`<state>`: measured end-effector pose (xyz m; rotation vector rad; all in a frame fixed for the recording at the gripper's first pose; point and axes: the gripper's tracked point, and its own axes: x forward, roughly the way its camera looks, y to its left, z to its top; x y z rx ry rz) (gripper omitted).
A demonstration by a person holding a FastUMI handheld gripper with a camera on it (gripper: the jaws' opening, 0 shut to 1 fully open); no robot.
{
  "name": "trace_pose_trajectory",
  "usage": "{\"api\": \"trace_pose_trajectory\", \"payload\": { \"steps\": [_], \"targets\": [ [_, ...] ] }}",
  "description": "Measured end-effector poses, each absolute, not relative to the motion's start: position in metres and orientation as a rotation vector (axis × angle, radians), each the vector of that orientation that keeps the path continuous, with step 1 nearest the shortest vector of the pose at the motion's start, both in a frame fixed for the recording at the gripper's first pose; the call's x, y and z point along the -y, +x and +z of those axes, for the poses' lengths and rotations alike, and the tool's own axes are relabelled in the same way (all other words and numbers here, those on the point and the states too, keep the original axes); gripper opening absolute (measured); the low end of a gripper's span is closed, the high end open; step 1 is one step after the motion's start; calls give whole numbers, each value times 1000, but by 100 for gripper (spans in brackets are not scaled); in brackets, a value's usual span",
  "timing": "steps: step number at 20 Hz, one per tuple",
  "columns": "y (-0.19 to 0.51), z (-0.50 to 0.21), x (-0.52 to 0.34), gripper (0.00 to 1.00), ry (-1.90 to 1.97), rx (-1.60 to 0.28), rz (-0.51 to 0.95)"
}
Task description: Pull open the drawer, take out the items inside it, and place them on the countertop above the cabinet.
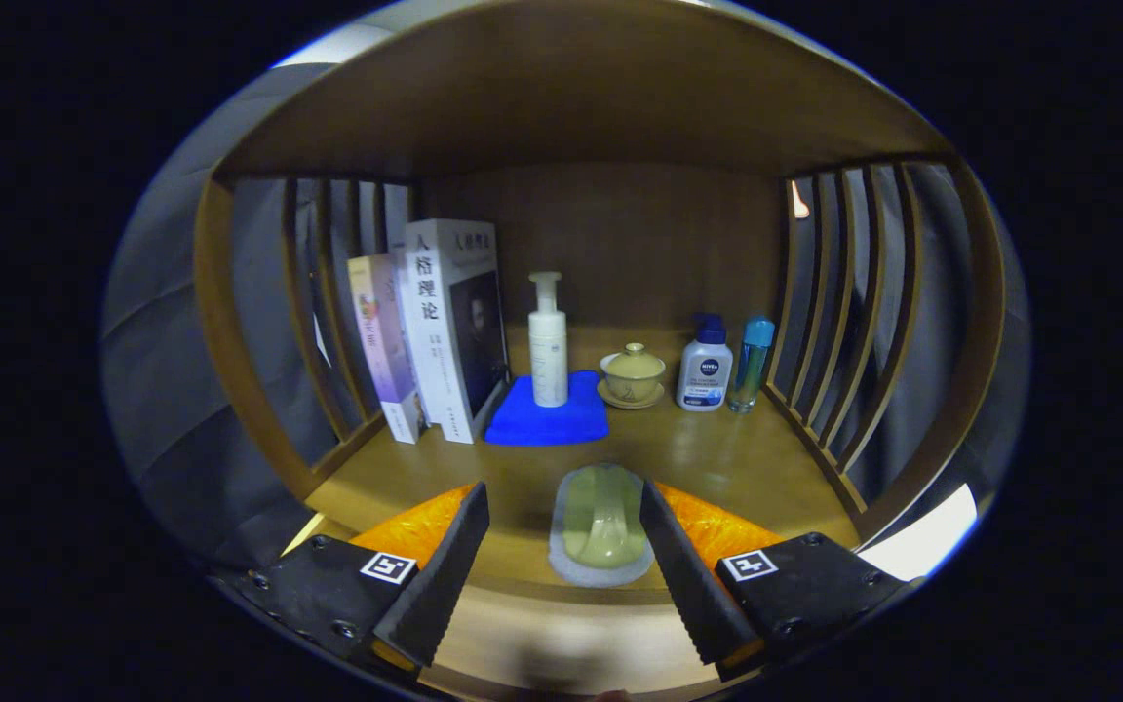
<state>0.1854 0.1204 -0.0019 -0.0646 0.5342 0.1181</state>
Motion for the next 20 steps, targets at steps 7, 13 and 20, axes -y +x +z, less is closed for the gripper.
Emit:
{"api": "trace_pose_trajectory", "payload": {
  "steps": [7, 13, 20],
  "targets": [
    [132, 26, -124, 98, -76, -397, 122],
    [85, 27, -115, 98, -99, -291, 84],
    [42, 20, -105, 98, -136, -190, 35]
  ]
}}
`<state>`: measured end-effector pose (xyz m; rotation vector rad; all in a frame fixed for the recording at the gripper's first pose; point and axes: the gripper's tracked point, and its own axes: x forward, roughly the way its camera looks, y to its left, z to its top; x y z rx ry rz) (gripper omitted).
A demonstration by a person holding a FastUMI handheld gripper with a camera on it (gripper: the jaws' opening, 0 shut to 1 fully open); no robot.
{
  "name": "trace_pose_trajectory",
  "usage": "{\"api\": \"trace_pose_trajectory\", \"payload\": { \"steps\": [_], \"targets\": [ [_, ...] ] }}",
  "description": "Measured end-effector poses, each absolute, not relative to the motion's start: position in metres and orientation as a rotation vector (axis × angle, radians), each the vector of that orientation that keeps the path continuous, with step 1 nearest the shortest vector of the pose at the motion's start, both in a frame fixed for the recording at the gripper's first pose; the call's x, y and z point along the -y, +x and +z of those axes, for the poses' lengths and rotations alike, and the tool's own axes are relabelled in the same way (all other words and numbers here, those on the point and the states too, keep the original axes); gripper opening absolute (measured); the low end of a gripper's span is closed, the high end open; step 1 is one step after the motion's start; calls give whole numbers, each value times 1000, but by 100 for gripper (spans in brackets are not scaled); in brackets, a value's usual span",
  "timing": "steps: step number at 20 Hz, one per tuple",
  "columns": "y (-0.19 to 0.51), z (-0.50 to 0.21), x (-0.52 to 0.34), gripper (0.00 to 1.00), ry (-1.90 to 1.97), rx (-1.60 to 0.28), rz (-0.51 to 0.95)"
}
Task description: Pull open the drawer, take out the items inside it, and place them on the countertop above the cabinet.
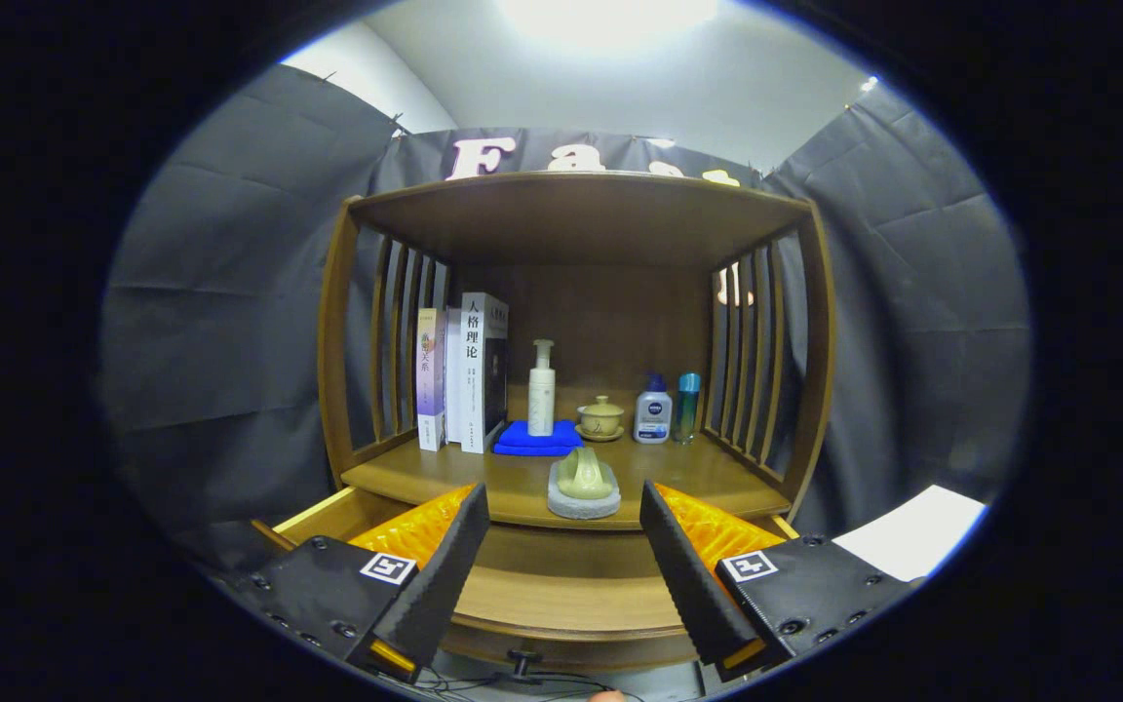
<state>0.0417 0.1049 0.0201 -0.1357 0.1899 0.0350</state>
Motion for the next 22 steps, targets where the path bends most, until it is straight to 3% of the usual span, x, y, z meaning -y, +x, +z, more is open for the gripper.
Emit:
{"api": "trace_pose_trajectory", "payload": {
  "steps": [22],
  "targets": [
    [-30, -100, -113, 100, -102, -222, 30]
  ]
}}
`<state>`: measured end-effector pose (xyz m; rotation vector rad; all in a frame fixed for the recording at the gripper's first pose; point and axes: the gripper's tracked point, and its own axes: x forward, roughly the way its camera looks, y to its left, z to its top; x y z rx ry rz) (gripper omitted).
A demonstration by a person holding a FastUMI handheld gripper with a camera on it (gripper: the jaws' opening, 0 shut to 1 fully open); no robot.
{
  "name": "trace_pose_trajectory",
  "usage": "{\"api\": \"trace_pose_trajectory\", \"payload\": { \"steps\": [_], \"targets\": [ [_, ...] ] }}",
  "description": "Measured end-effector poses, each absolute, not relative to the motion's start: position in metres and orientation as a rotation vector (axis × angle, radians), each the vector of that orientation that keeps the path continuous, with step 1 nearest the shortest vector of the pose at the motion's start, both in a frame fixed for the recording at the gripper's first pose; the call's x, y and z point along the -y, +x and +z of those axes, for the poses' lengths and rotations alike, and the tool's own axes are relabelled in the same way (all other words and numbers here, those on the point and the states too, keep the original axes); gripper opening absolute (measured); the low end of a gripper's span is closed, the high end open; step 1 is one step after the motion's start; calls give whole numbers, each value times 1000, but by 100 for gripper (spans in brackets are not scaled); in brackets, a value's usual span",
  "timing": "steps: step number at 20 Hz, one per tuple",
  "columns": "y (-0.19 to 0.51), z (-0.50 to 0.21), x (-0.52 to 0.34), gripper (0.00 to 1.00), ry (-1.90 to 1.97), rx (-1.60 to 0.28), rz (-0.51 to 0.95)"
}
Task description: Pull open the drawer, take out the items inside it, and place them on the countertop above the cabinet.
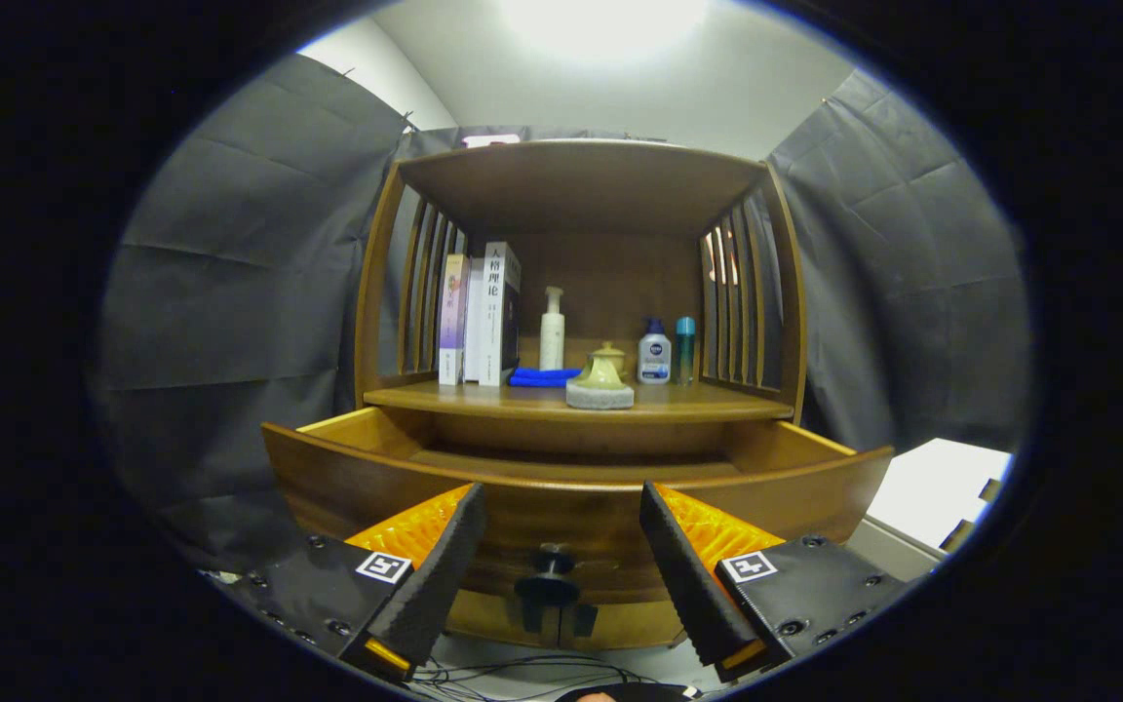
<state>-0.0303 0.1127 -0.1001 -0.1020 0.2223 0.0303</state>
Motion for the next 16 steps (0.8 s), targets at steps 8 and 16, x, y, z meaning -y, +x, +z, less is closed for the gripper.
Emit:
{"api": "trace_pose_trajectory", "payload": {
  "steps": [8, 16],
  "targets": [
    [-29, -143, -111, 100, -85, -289, 13],
    [-20, -163, -104, 100, -94, -328, -27]
  ]
}}
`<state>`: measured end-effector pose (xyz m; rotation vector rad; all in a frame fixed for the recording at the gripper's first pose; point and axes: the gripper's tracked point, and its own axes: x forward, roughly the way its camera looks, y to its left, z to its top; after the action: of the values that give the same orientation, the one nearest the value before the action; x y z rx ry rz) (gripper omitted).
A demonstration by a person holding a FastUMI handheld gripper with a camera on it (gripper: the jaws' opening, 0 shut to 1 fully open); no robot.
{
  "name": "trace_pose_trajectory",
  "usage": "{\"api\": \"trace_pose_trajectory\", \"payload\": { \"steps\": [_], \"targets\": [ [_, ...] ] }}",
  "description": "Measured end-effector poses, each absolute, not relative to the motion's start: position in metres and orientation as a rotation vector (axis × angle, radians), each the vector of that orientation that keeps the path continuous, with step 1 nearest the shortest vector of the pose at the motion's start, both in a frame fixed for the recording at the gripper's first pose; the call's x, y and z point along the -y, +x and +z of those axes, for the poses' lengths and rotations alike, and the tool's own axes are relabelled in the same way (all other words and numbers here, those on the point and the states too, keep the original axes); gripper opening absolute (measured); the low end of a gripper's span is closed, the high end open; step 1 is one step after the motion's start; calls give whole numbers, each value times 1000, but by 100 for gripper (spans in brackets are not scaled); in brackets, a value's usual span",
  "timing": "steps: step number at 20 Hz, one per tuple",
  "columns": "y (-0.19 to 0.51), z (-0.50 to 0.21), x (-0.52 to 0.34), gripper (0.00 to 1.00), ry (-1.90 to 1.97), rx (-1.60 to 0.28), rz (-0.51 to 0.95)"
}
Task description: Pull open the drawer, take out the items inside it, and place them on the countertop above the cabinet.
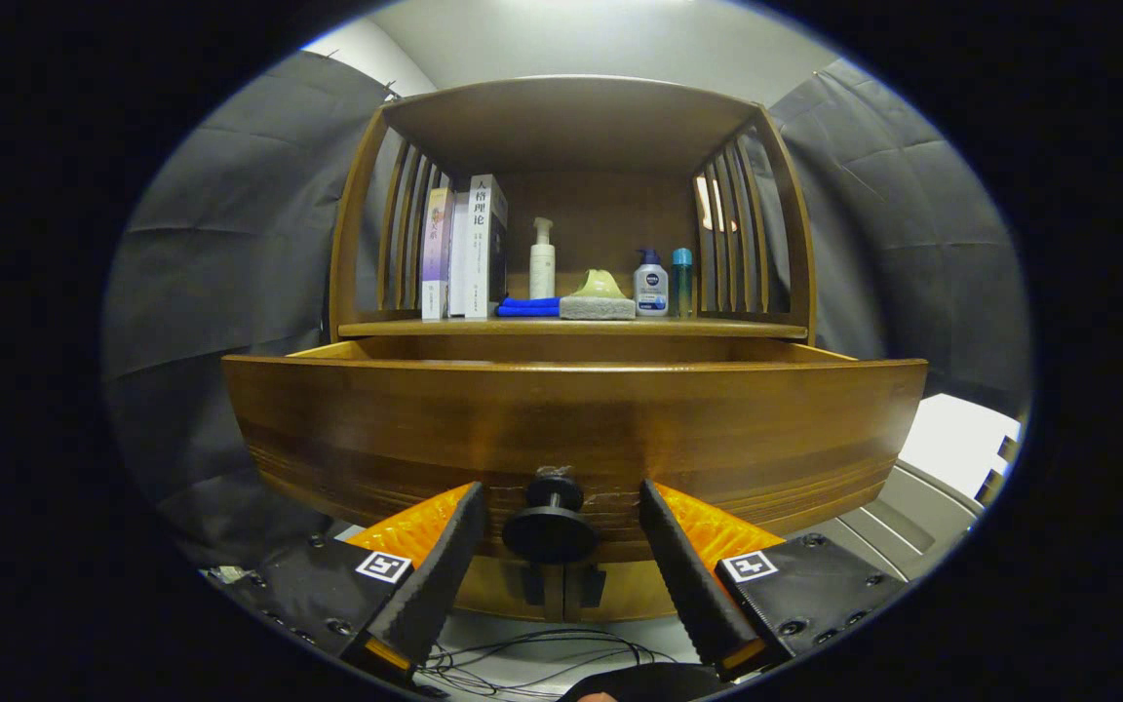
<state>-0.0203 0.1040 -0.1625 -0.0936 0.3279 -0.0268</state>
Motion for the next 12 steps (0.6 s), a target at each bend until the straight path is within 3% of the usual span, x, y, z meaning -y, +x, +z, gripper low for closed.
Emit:
{"api": "trace_pose_trajectory", "payload": {
  "steps": [12],
  "targets": [
    [-5, -166, -105, 98, -105, -341, -42]
  ]
}}
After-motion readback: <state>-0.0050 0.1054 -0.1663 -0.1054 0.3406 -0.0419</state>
